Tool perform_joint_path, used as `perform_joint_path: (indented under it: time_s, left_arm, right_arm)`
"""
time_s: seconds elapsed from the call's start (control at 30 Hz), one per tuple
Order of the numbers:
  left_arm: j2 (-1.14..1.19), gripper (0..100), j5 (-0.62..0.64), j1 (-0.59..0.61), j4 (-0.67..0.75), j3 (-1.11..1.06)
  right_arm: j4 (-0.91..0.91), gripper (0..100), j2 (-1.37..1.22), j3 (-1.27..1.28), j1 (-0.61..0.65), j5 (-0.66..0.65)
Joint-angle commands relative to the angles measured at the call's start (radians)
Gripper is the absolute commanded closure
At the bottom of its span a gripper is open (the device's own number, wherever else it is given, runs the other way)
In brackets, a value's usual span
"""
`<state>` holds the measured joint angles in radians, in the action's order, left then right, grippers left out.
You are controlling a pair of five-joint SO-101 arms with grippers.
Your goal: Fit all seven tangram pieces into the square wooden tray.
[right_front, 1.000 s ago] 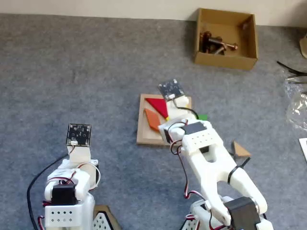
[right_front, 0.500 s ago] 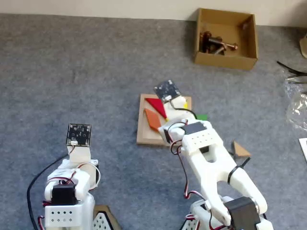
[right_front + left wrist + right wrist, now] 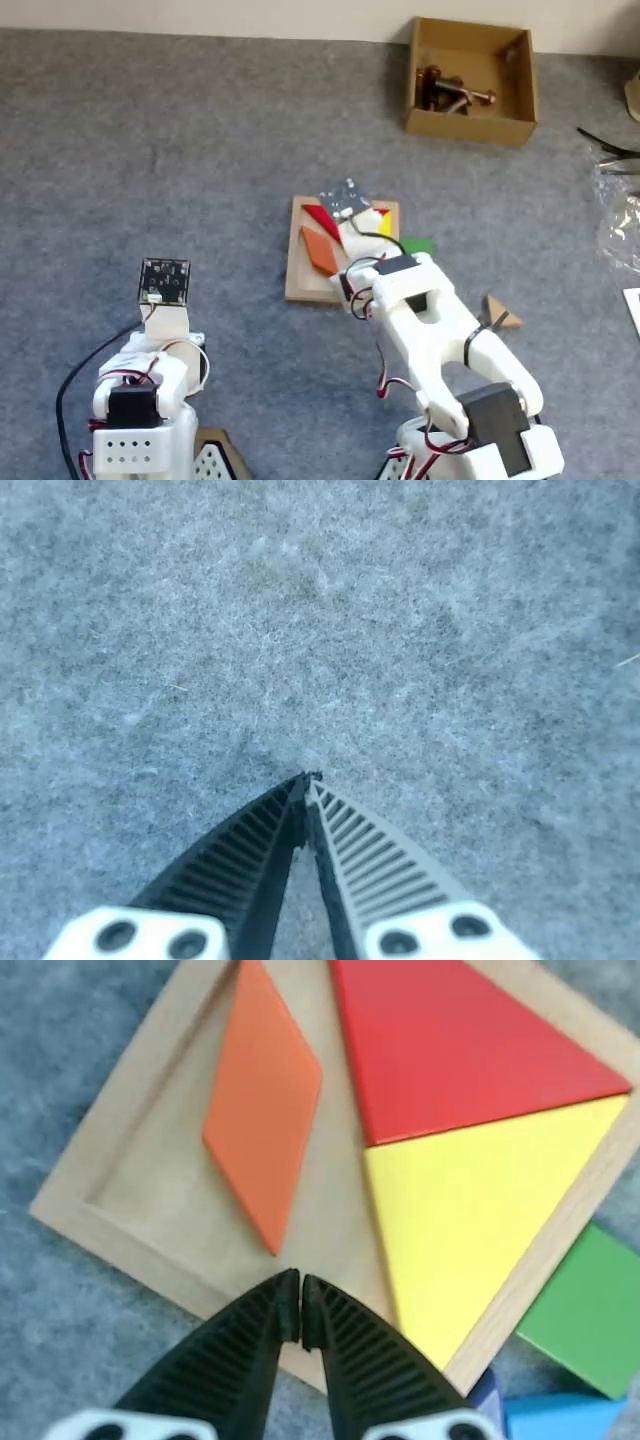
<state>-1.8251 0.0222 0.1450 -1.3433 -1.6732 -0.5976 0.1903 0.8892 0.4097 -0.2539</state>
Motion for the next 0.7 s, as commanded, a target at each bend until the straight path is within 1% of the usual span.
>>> perform_joint_path:
  time_s: [0.0, 0.2, 0.37, 0.6, 0.67]
  left_arm:
    - [-0.005, 99, -0.003, 0.008, -0.008, -0.022]
    - [-0.005, 99, -0.003, 0.008, -0.008, -0.022]
    - [-0.005, 99, -0.003, 0.008, -0.008, -0.022]
    - [-0.005, 99, -0.003, 0.008, -0.008, -0.022]
    - [-0.005, 99, -0.003, 0.008, -0.008, -0.022]
  right_arm:
    - [0.021, 99.3, 0.002, -0.019, 0.033, -0.009]
    - [0.024, 99.3, 0.002, -0.019, 0.084, -0.009]
    - [0.15, 99.3, 0.002, -0.01, 0.087, -0.008]
    - [0.16, 99.3, -0.001, -0.018, 0.087, -0.008]
    - [0.202, 99.3, -0.021, -0.018, 0.087, -0.008]
